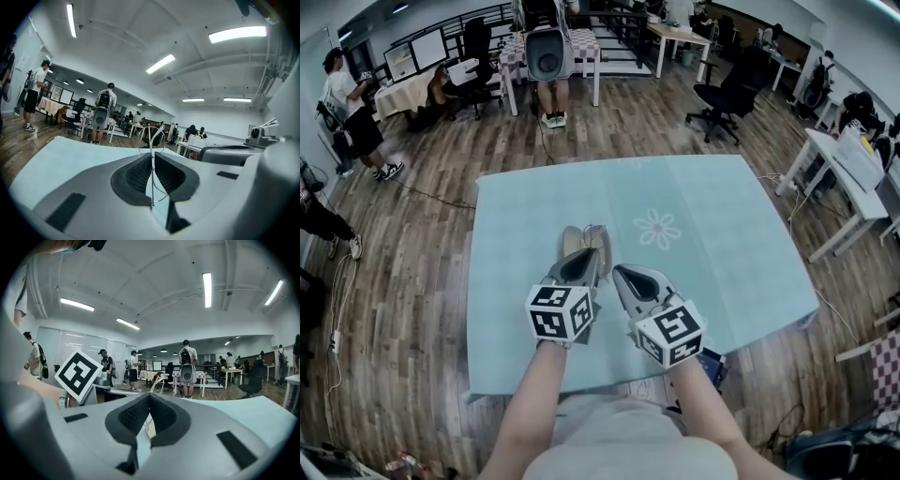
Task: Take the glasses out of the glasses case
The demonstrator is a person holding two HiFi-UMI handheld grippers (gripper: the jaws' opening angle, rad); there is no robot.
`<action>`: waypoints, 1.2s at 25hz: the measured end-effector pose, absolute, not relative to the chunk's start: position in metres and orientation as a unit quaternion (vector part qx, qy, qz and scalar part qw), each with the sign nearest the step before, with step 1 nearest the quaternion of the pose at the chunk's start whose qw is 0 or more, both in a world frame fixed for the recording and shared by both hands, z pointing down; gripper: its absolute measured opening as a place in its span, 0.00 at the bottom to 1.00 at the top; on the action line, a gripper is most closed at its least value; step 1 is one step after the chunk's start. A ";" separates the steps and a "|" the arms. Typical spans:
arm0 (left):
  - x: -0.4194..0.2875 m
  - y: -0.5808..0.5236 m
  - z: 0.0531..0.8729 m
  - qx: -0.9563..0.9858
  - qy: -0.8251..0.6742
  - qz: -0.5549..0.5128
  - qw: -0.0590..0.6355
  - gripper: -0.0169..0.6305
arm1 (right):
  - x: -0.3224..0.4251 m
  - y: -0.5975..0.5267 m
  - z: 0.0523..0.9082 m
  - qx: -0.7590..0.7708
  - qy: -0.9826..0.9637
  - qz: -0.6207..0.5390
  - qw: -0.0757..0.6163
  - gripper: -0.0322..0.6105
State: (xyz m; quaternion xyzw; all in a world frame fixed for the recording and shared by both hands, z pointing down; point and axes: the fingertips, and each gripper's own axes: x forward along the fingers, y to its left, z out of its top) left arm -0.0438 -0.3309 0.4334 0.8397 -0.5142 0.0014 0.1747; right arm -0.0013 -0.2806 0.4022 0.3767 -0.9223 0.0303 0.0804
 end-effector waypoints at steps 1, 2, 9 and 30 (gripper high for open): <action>-0.044 -0.330 0.430 0.841 -0.515 -0.002 0.165 0.08 | 0.000 -0.282 0.402 0.382 -0.920 0.030 0.080 0.06; -0.045 -0.329 0.426 0.843 -0.515 -0.005 0.156 0.08 | 0.000 -0.283 0.401 0.389 -0.918 0.030 0.079 0.06; -0.053 -0.327 0.410 0.848 -0.522 -0.012 0.093 0.08 | 0.000 -0.291 0.396 0.405 -0.911 0.019 0.073 0.06; -0.047 -0.320 0.389 0.857 -0.515 -0.035 -0.013 0.08 | 0.006 -0.296 0.392 0.420 -0.904 -0.021 0.076 0.06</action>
